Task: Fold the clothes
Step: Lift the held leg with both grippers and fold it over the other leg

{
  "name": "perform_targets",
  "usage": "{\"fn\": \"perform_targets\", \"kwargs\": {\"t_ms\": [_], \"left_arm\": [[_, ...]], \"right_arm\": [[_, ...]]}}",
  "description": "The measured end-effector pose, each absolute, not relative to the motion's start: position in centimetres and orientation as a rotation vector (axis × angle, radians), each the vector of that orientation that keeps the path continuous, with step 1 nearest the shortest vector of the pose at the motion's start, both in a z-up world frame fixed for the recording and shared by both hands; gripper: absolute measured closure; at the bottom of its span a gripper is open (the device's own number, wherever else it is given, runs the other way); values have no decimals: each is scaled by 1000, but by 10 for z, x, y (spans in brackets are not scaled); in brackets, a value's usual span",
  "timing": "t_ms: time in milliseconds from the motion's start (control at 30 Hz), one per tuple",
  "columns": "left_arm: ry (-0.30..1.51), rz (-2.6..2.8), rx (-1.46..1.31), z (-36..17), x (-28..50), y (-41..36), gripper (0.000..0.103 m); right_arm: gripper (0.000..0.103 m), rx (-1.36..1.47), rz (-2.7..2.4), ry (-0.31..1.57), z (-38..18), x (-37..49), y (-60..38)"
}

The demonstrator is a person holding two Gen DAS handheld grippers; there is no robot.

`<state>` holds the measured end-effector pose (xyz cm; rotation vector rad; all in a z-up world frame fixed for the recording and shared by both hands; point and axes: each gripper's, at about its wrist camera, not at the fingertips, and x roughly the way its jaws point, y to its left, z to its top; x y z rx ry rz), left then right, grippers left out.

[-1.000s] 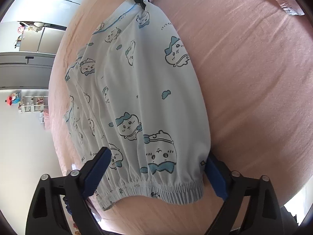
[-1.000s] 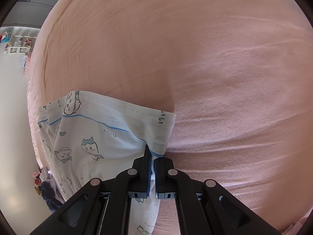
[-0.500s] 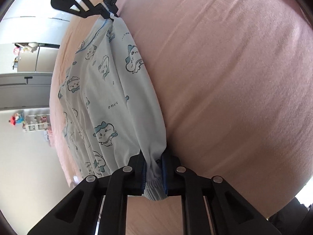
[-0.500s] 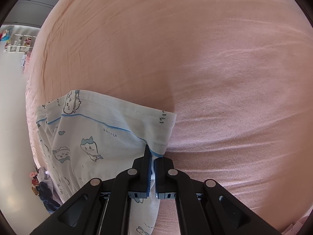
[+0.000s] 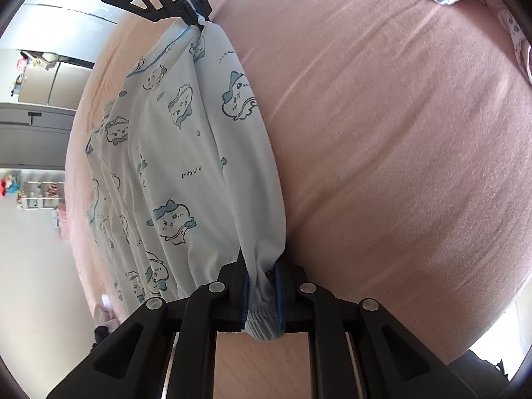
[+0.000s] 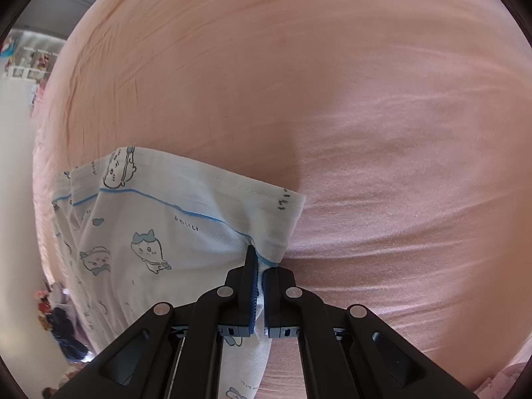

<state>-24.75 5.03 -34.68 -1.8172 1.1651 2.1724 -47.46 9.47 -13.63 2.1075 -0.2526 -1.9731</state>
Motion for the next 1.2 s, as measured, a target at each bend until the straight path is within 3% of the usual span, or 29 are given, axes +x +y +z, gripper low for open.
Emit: {"fn": "perform_targets", "kwargs": {"t_ms": [400, 1100, 1200], "left_arm": [[821, 2214, -1893, -326, -252, 35, 93], [576, 2321, -1859, -279, -249, -8, 93], [538, 2333, -1868, -274, -250, -18, 93]], "right_arm": [[103, 2159, -2045, -34, -88, -474, 67], [103, 2044, -2074, 137, 60, -474, -20], [103, 2037, -2076, 171, 22, -475, -49]]}}
